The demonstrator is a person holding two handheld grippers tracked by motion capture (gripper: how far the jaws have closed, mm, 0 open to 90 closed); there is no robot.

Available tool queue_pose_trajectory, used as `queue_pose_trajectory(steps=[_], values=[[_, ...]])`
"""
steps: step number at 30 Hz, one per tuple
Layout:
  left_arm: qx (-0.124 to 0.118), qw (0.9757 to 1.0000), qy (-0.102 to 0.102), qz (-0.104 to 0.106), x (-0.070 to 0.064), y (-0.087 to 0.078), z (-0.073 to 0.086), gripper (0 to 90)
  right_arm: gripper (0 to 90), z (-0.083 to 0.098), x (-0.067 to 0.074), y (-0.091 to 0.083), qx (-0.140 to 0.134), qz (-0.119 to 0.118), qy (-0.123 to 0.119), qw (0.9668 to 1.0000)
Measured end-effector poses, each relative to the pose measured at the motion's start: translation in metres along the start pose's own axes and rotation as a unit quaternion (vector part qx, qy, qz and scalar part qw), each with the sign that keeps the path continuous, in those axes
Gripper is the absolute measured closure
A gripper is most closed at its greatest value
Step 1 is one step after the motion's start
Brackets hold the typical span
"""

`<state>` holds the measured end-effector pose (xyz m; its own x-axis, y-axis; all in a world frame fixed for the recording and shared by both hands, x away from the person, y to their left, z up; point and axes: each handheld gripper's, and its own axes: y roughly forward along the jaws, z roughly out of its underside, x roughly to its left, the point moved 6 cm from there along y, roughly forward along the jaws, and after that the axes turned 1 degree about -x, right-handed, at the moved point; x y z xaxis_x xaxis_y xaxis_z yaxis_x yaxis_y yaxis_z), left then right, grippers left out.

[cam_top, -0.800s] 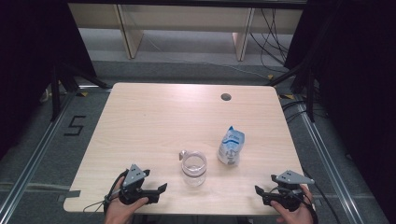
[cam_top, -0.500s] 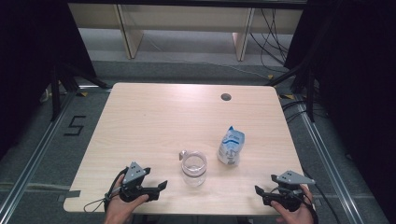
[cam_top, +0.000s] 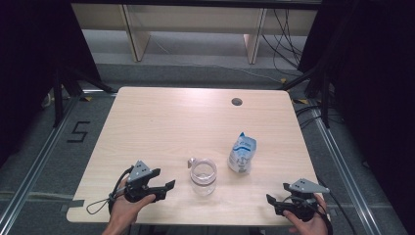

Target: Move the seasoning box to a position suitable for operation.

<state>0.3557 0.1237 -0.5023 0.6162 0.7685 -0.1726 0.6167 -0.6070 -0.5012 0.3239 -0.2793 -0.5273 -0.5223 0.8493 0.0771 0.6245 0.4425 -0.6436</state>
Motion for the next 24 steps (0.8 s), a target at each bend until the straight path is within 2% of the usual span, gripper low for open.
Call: queue_pose_trajectory(steps=[2,4,5,6,8,9,10,11,12,15,16,19,20,21,24], values=[[-0.005,1.0000,0.000,0.006,-0.002,0.003,-0.006,34.8,22.5,0.000,0.000,0.000,-0.001,0.000,-0.001,1.0000],[-0.004,1.0000,0.005,0.002,-0.003,0.005,-0.012,39.0,22.5,0.000,-0.001,0.000,-0.002,0.001,-0.005,1.0000],[-0.006,0.9999,0.016,0.004,-0.003,0.006,-0.015,43.3,22.6,0.001,-0.001,0.000,-0.001,0.001,-0.003,1.0000],[-0.008,0.9999,0.011,0.001,-0.003,0.007,-0.017,46.6,22.6,0.001,0.000,0.000,0.002,0.007,0.003,1.0000],[-0.007,0.9998,0.017,0.006,-0.004,0.009,-0.020,54.7,22.6,0.001,-0.001,0.000,0.000,0.004,-0.005,1.0000],[-0.004,0.9997,0.023,0.004,-0.004,0.010,-0.022,54.7,22.6,0.001,-0.003,-0.001,-0.001,0.011,-0.009,0.9999],[-0.004,0.9995,0.030,0.009,-0.004,0.011,-0.023,63.9,22.7,0.001,-0.003,-0.001,-0.001,0.010,-0.007,0.9999],[-0.006,0.9996,0.025,0.007,-0.005,0.013,-0.026,67.7,22.7,0.001,-0.003,-0.001,-0.001,0.010,-0.008,0.9999],[-0.008,0.9993,0.037,0.007,-0.005,0.014,-0.028,71.4,22.7,0.002,-0.001,-0.001,0.000,0.008,0.006,0.9999],[-0.010,0.9990,0.042,0.011,-0.004,0.014,-0.032,79.5,22.8,0.002,-0.001,-0.002,0.001,0.011,0.007,0.9999],[-0.014,0.9990,0.041,0.015,-0.004,0.015,-0.036,84.3,22.9,0.002,-0.002,-0.002,0.004,0.008,-0.002,1.0000],[-0.019,0.9992,0.032,0.018,-0.004,0.016,-0.040,87.4,22.9,0.002,-0.003,-0.002,0.004,0.011,-0.003,0.9999],[-0.019,0.9988,0.042,0.016,-0.004,0.017,-0.044,89.1,22.9,0.002,-0.003,-0.002,0.001,0.013,-0.002,0.9999],[-0.018,0.9986,0.047,0.017,-0.006,0.018,-0.046,89.2,22.9,0.003,0.000,-0.003,0.007,0.015,0.016,0.9997],[-0.019,0.9982,0.052,0.023,-0.009,0.019,-0.050,89.3,22.9,0.003,-0.004,-0.002,0.006,0.012,-0.007,0.9999]])
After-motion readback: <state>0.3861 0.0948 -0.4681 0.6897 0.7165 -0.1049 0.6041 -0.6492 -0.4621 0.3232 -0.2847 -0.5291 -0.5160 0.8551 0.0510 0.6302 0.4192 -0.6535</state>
